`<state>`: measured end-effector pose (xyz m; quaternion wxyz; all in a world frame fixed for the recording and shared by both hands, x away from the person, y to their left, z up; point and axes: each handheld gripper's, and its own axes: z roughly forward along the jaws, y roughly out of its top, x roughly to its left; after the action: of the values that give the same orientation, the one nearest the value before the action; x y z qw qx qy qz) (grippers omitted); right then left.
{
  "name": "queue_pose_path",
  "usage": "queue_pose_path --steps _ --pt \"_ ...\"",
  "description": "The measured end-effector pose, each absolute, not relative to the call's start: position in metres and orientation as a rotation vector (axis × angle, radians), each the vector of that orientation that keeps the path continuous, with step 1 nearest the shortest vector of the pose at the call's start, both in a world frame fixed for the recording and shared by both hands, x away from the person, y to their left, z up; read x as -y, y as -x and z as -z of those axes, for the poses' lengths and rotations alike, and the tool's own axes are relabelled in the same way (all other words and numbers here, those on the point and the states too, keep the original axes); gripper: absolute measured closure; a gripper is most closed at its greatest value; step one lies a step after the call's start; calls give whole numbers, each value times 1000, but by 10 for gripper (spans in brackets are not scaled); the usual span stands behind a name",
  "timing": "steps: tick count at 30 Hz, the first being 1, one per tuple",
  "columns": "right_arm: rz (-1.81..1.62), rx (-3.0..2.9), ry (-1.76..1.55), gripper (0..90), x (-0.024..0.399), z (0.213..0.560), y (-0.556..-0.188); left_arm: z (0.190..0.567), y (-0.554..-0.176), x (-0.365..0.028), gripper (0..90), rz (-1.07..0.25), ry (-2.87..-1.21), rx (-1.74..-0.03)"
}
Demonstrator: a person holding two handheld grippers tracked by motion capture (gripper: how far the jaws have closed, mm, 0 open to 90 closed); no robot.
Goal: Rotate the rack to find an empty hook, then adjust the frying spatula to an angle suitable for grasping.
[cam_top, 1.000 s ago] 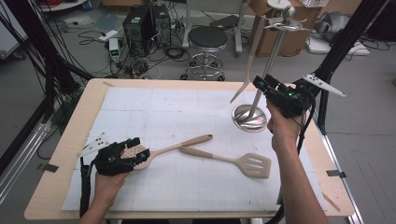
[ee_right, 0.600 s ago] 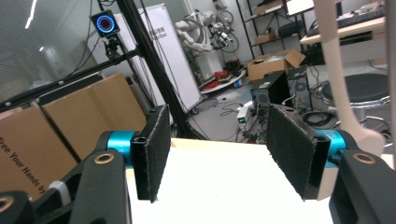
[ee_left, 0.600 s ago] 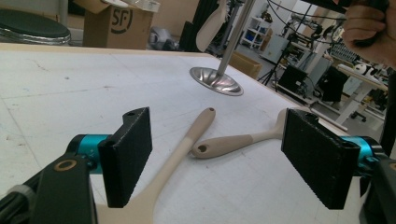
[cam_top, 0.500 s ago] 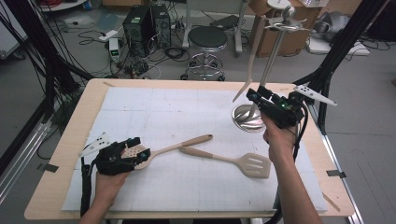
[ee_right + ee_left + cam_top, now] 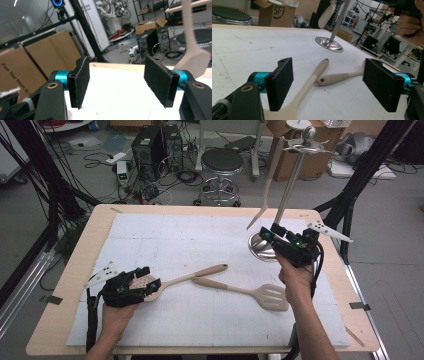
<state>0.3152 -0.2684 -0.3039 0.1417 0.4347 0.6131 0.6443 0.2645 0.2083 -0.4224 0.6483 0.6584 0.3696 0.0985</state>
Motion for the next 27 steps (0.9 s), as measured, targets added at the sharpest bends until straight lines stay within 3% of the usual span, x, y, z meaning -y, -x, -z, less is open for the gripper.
queue_pose_path --steps 19,27 --pt "-1812 -1963 -1313 351 242 361 -298 423 -268 -206 250 -217 -1502 -842" --pt "-1760 -2093 -1334 419 219 394 -298 422 -268 -204 250 -213 -1500 -833"
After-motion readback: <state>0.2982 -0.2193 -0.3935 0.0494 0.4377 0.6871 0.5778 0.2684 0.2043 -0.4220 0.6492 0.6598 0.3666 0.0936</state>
